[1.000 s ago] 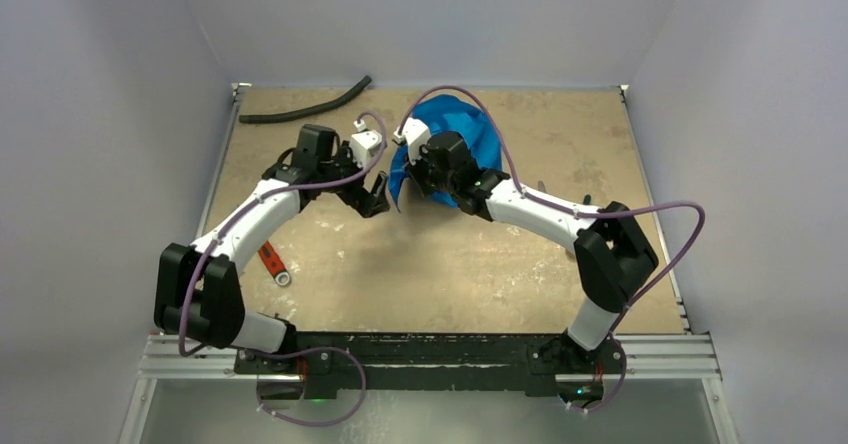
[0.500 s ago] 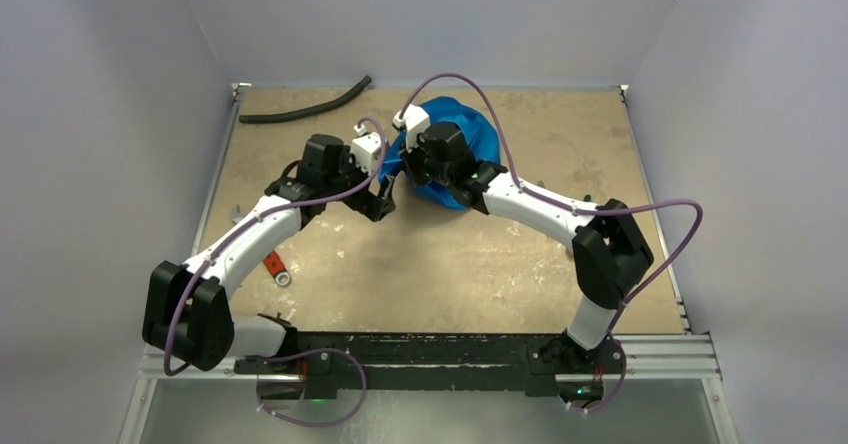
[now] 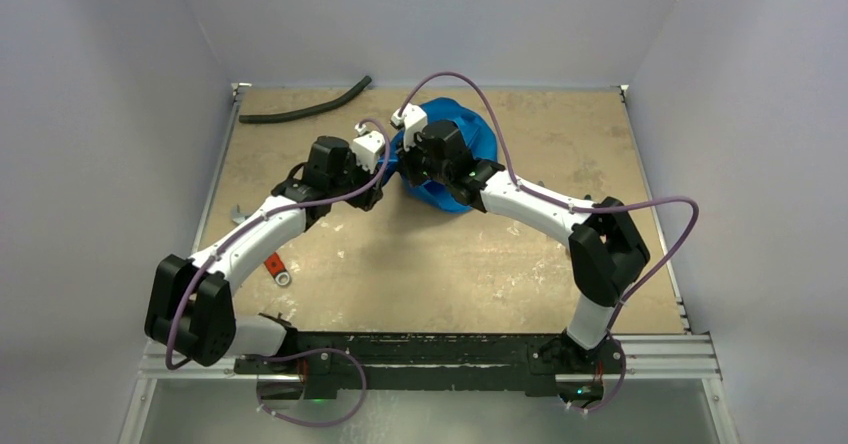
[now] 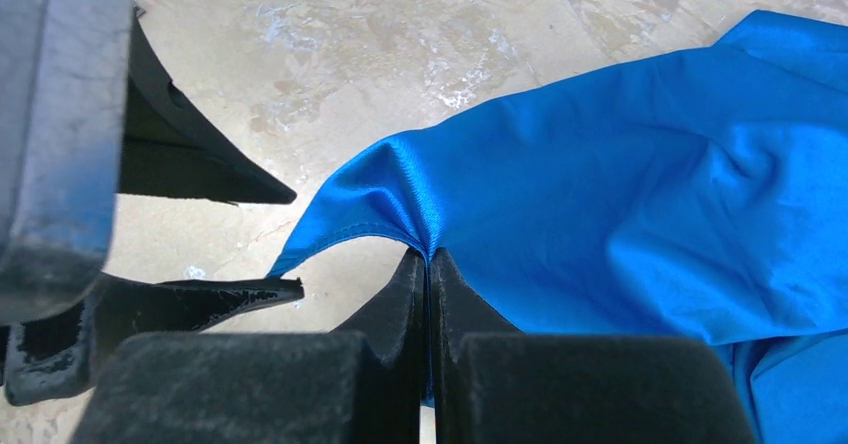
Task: Fold the napkin into a case and place the utensils inside
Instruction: Pass from the right arm to the left, then pick up the crumpled napkin from the center of the board.
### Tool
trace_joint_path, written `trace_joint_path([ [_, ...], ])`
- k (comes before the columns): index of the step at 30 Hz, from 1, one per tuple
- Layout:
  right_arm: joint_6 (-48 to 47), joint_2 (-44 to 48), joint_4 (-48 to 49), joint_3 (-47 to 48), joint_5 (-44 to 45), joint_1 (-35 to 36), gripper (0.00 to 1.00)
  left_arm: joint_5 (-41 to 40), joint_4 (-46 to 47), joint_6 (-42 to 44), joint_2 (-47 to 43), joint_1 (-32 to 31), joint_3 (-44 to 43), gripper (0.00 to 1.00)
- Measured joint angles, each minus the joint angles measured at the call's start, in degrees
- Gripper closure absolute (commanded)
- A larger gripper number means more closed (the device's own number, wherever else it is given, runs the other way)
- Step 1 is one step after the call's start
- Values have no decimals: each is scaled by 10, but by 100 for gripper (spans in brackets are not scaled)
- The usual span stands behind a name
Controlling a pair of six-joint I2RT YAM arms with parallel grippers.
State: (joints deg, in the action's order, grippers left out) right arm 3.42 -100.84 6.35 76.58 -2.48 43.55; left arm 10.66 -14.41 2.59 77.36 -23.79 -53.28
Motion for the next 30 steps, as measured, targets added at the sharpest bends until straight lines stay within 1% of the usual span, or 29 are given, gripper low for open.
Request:
trace_joint_path([
  [2,3,0,0,0,-3,0,100,0,2,0,3,0,0,41],
  [6,9,0,0,0,-19,0,100,0,3,-2,6,0,0,34],
  [8,11,0,0,0,-26,0,100,-5,7,0,6,0,0,34],
  [9,12,0,0,0,-30,0,100,-9,10,1,6,0,0,37],
  [10,13,0,0,0,-32,0,100,-13,14,1,6,0,0,41],
  [11,14,0,0,0,-33,0,100,-17,17,2,7,0,0,49],
  [12,15,0,0,0,-35,0,100,-19,19,2,7,0,0,62],
  [14,16,1,0,-1,-36,0,100,-22,21,4,9,0,0,82],
  [15,17,2,0,-1,-37,0,100,-24,22,9,10,0,0,90],
  [16,17,3,0,-2,-38,0,97,-26,24,13,11,0,0,99],
  [17,18,6,1,-5,-39,0,87,-31,25,17,11,0,0,100],
  [19,21,14,0,-13,-46,0,59,-45,27,26,11,0,-1,100],
  [20,25,19,1,-19,-46,0,49,-57,25,31,11,0,-4,100],
  [21,28,25,1,-25,-44,0,44,-71,20,38,11,0,-10,100],
  [25,30,56,4,-63,-25,0,36,-118,9,58,11,17,-46,100],
  [30,25,99,4,-118,32,-1,33,-145,5,76,3,83,-75,100],
])
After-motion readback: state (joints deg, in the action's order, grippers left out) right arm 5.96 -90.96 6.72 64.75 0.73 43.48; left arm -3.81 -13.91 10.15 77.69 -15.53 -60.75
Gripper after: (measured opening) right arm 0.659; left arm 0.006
